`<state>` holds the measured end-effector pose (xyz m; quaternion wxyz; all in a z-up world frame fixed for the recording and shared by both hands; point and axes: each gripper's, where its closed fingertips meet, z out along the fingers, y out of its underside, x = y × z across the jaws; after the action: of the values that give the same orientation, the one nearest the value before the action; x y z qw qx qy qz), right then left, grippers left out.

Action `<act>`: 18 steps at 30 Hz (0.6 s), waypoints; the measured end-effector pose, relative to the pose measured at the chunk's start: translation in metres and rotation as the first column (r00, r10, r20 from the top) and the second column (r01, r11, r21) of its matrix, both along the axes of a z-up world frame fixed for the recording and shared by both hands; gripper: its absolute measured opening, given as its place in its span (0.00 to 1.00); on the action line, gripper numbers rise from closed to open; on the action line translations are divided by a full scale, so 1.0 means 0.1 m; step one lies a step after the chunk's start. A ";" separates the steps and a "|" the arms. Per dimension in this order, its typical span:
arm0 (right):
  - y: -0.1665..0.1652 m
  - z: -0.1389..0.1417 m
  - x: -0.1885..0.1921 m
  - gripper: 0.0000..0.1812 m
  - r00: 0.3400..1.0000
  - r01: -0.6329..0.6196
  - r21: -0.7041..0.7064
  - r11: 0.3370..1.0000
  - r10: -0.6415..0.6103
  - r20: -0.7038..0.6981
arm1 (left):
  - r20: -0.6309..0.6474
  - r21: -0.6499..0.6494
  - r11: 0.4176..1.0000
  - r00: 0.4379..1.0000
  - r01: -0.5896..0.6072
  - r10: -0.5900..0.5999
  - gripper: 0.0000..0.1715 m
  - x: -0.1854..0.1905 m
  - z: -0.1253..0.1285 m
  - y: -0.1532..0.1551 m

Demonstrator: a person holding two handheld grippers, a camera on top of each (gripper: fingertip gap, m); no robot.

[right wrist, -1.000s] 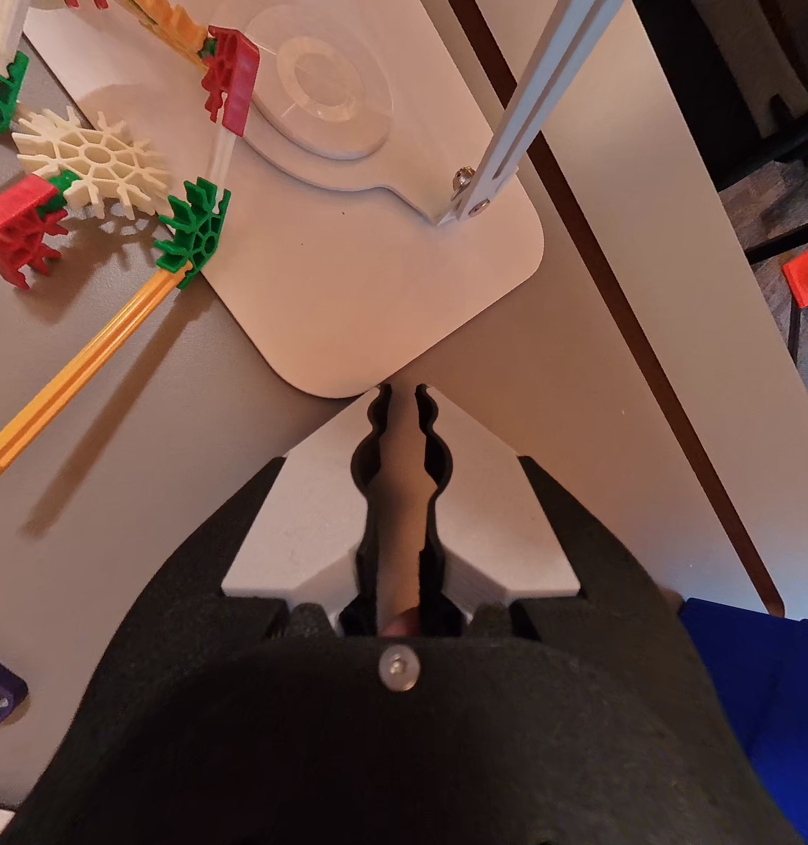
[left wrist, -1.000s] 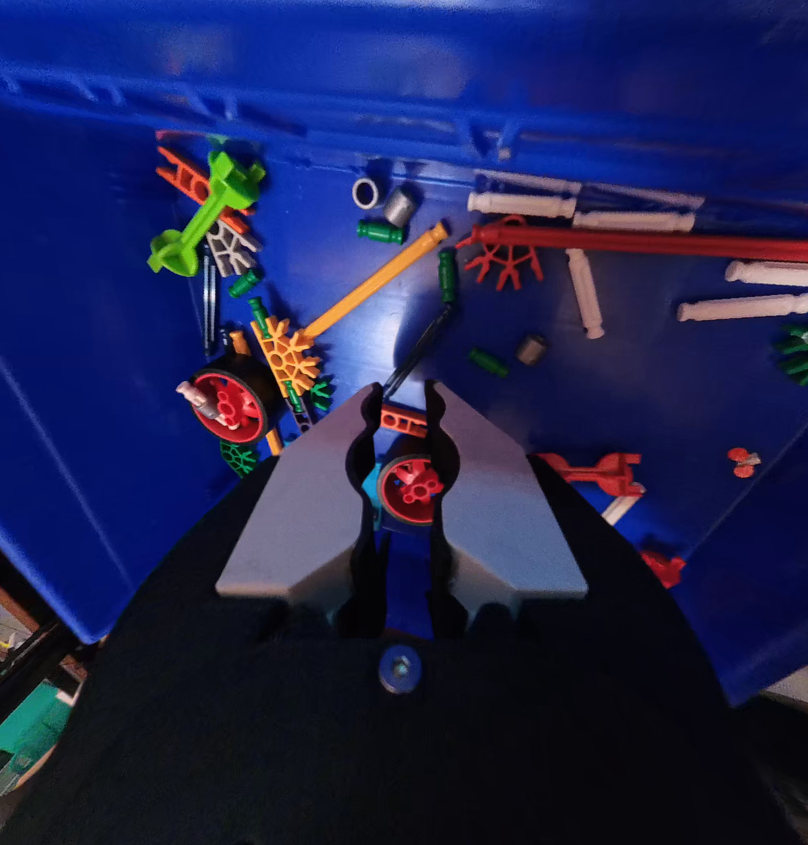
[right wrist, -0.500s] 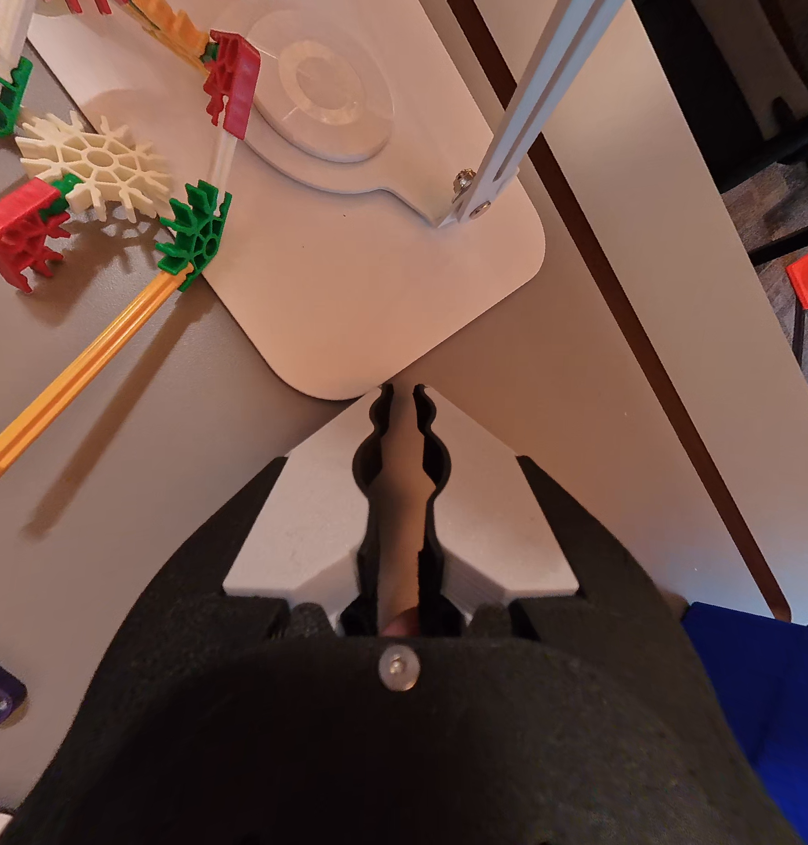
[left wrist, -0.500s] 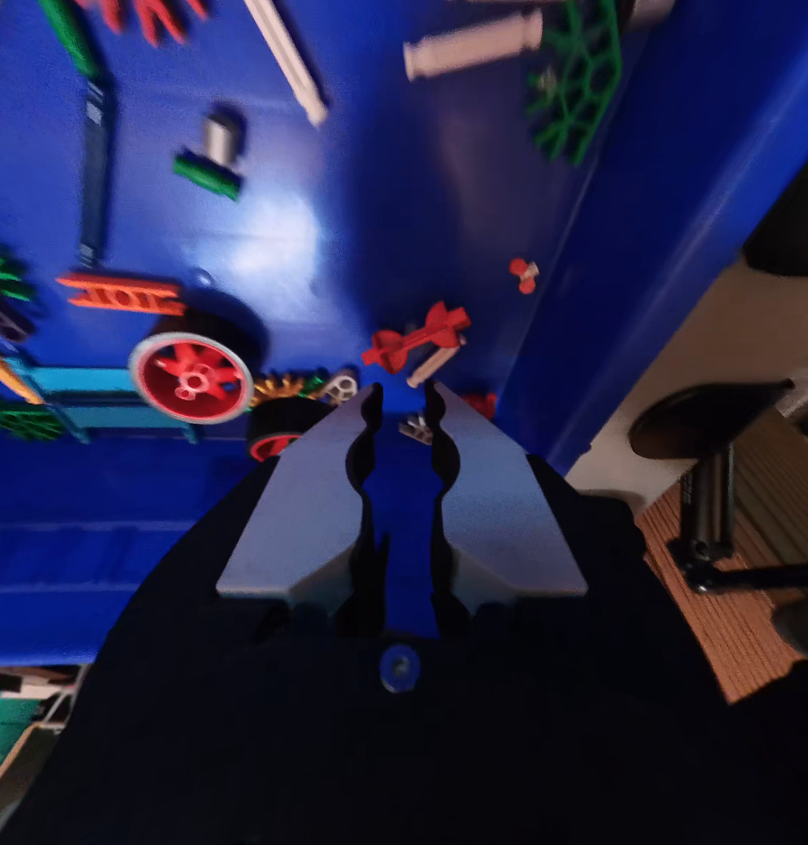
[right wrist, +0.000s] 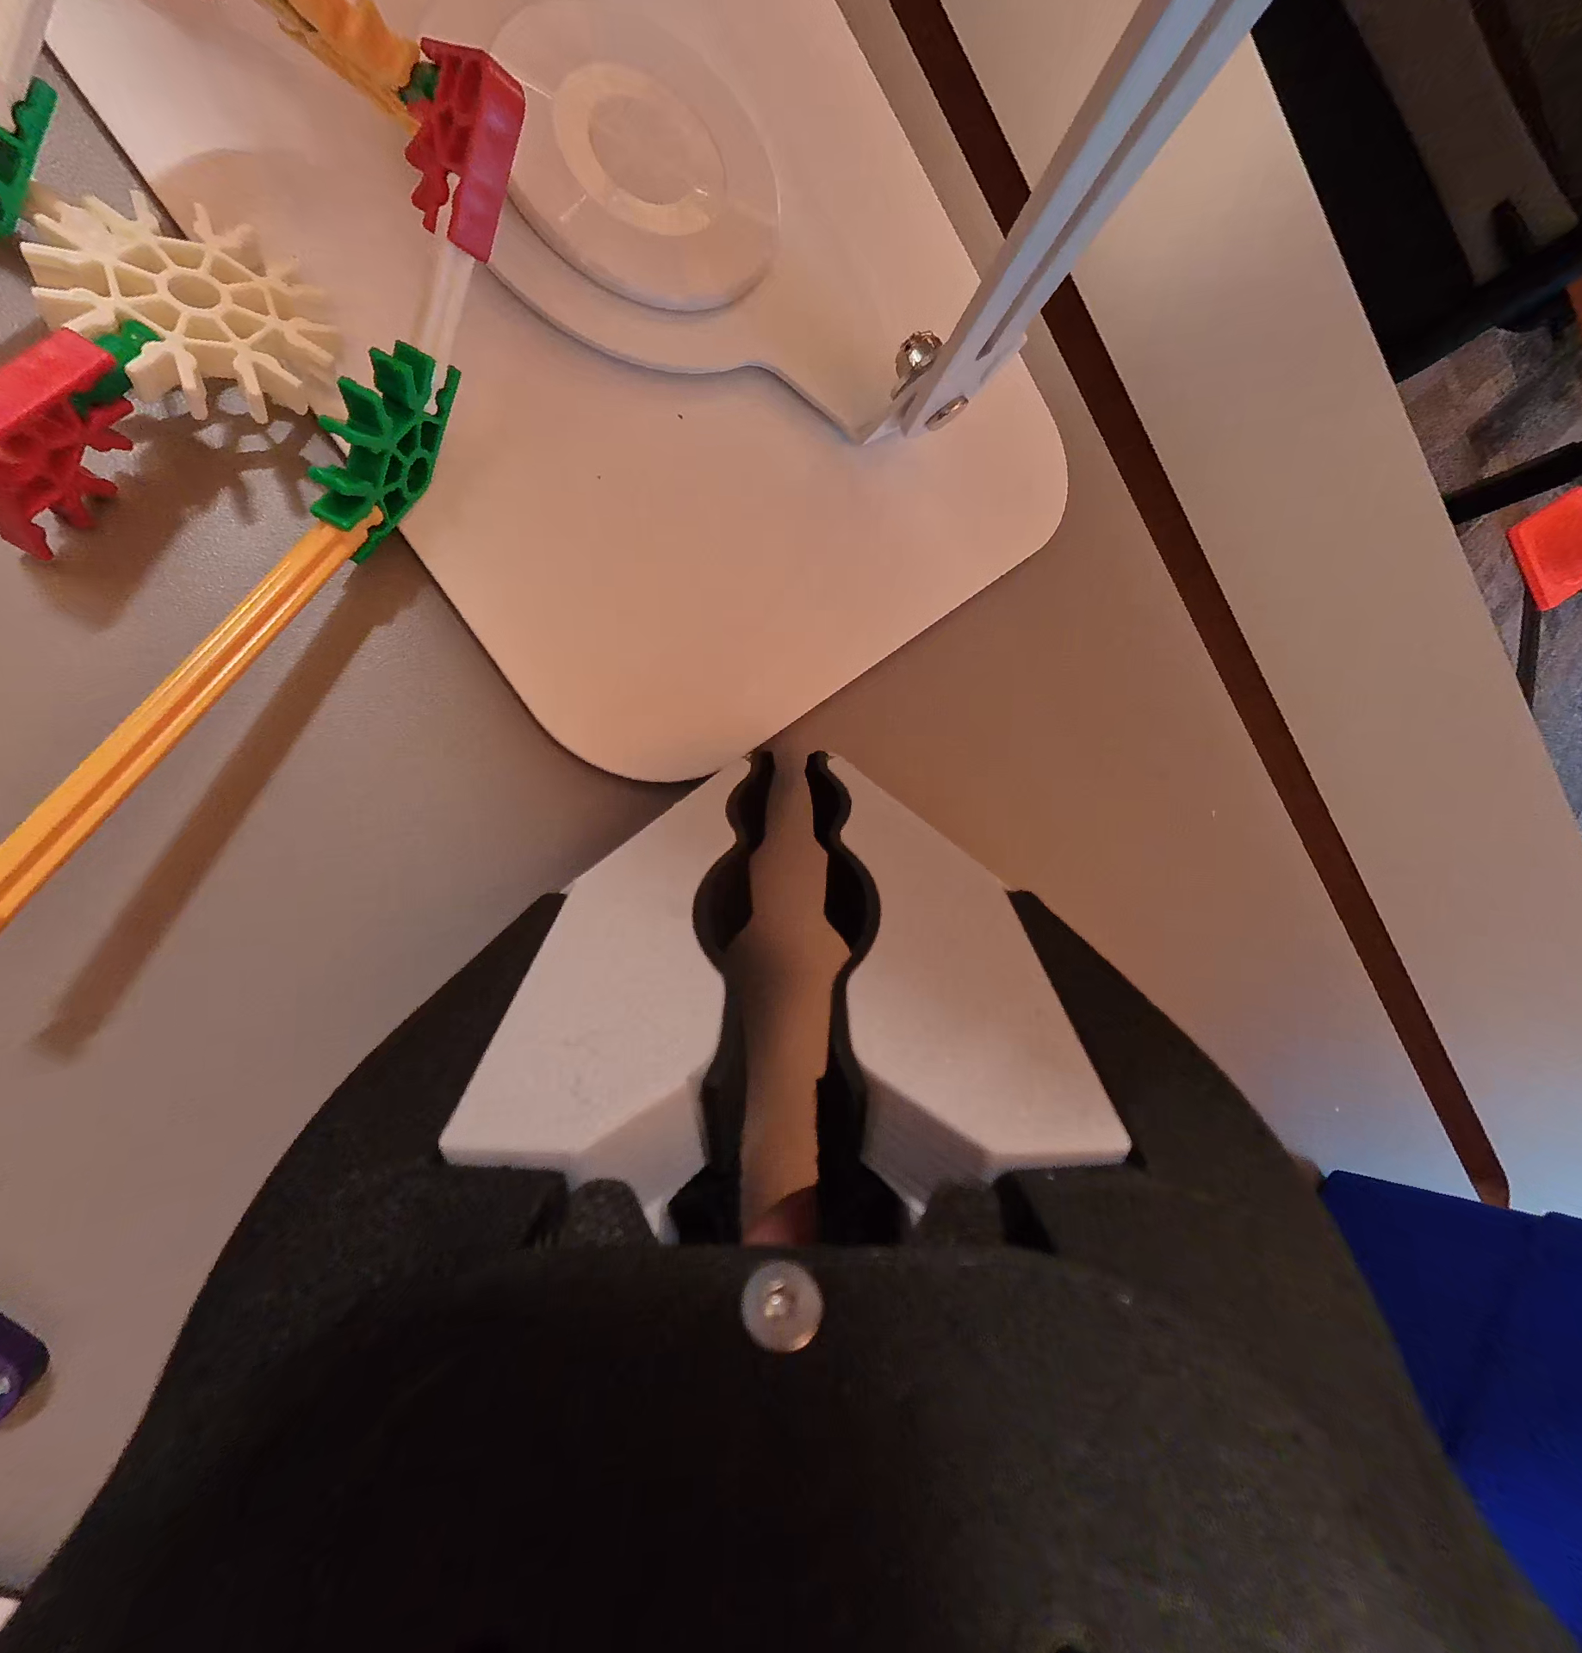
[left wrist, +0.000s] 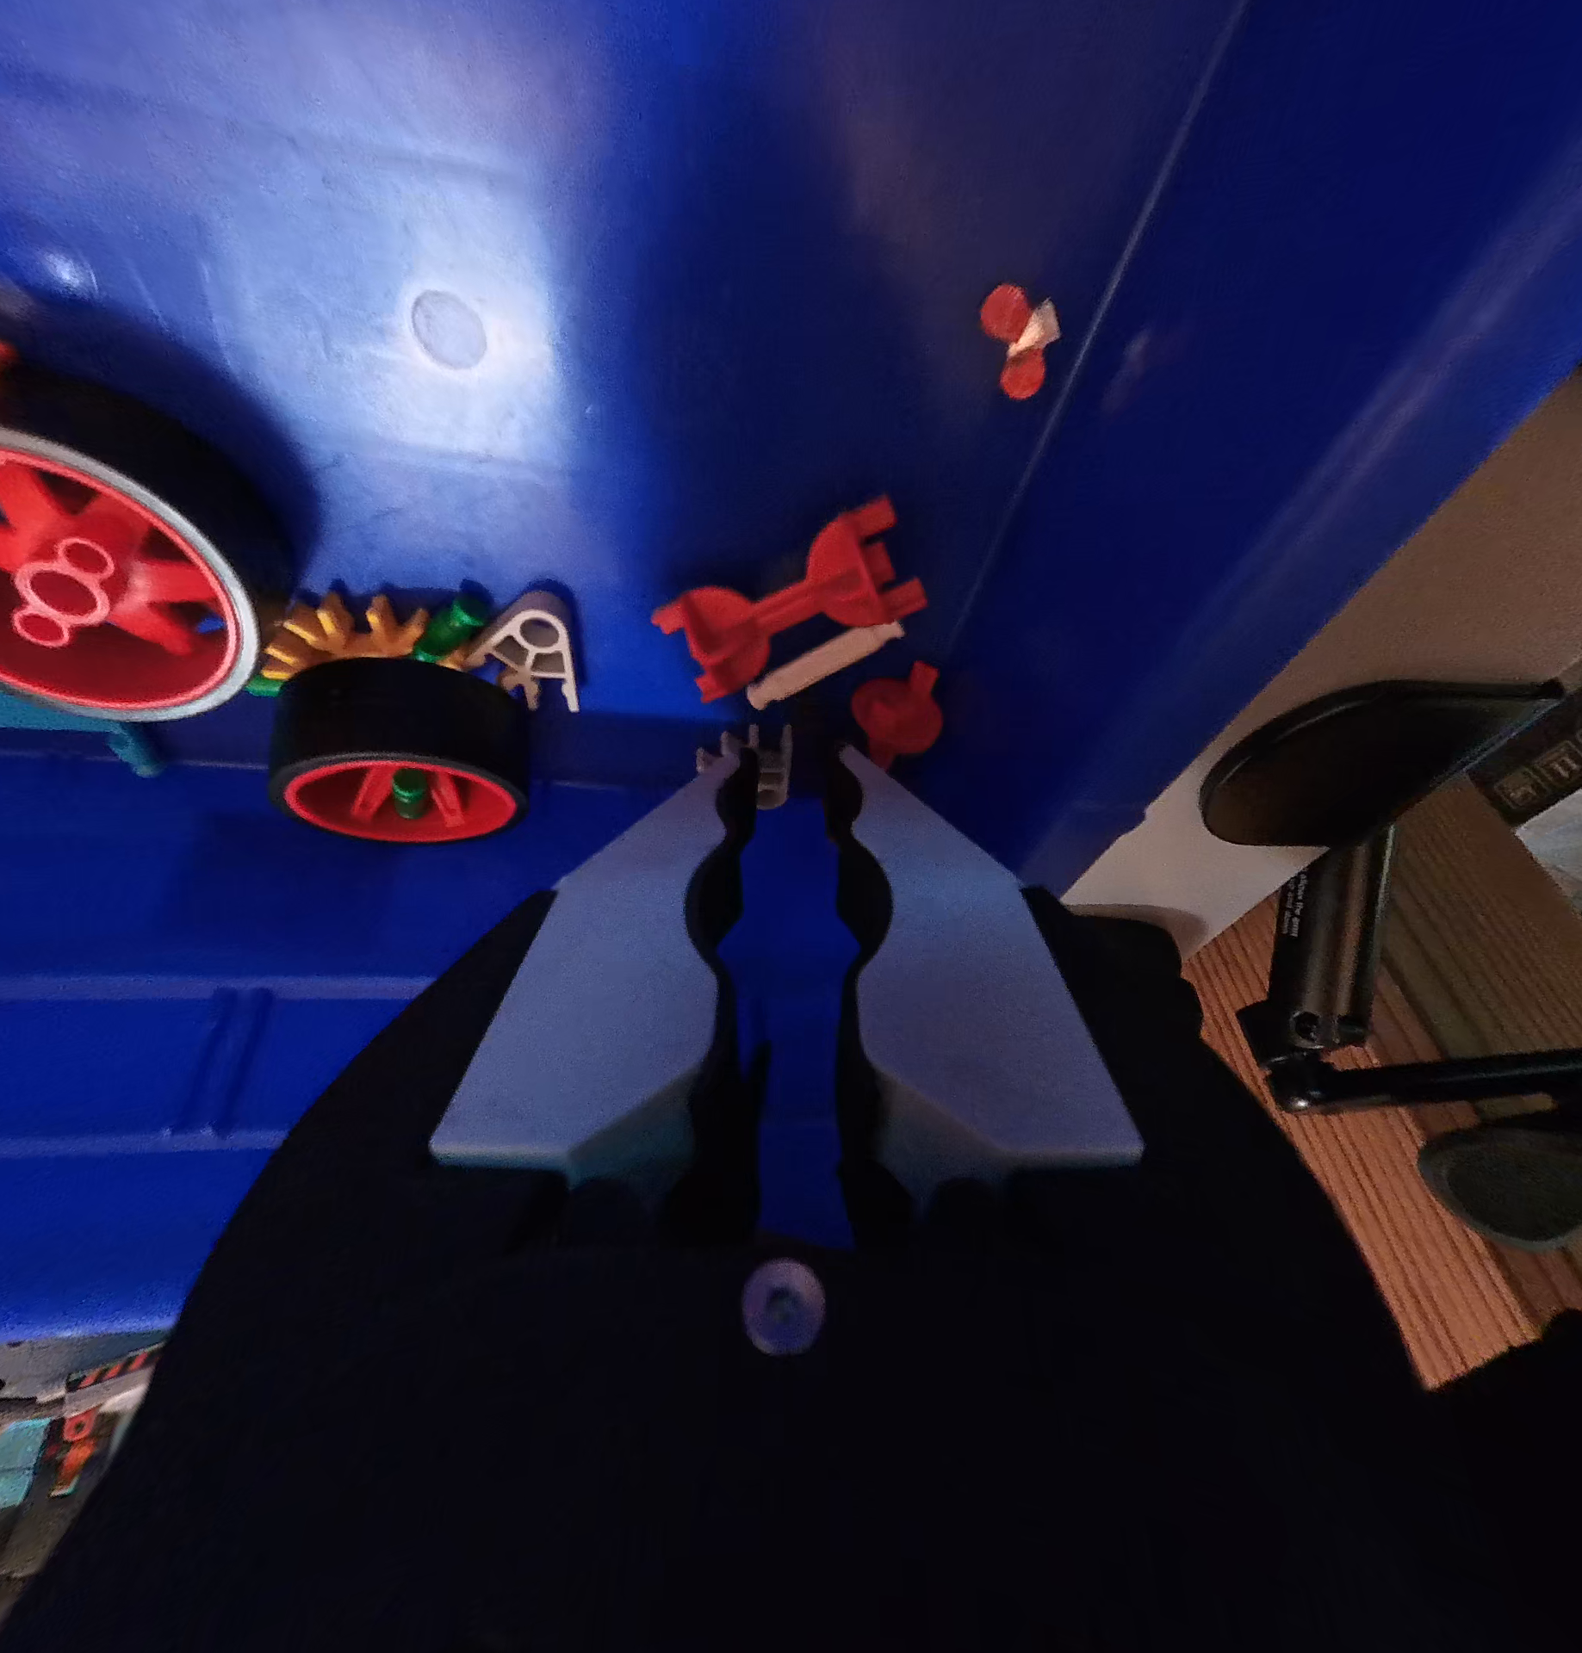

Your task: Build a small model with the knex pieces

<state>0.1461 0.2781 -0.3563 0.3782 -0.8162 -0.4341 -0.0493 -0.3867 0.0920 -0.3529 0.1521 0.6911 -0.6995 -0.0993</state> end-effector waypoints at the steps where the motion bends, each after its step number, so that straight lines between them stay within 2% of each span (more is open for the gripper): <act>1: 0.00 0.00 0.00 0.04 1.000 -0.001 -0.001 1.000 0.001 -0.001 | 0.000 -0.001 1.000 1.000 -0.004 0.004 0.08 -0.01 0.00 -0.01; 5: 0.00 0.00 0.01 0.05 1.000 -0.002 -0.004 1.000 0.002 -0.006 | -0.011 -0.006 1.000 1.000 -0.002 0.002 0.07 -0.02 0.00 -0.04; 7: 0.01 0.01 0.01 0.05 1.000 -0.005 -0.004 1.000 0.005 -0.004 | -0.001 0.023 1.000 1.000 0.012 -0.012 0.03 0.00 0.02 0.00; 18: 0.02 0.00 0.01 0.05 1.000 -0.006 -0.006 1.000 0.006 -0.020 | 0.052 0.063 0.998 0.998 -0.029 0.025 0.02 0.06 0.06 -0.01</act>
<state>0.1467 0.2801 -0.3559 0.3799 -0.8165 -0.4330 -0.0387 -0.3803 0.0907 -0.3470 0.1136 0.7073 -0.6902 -0.1019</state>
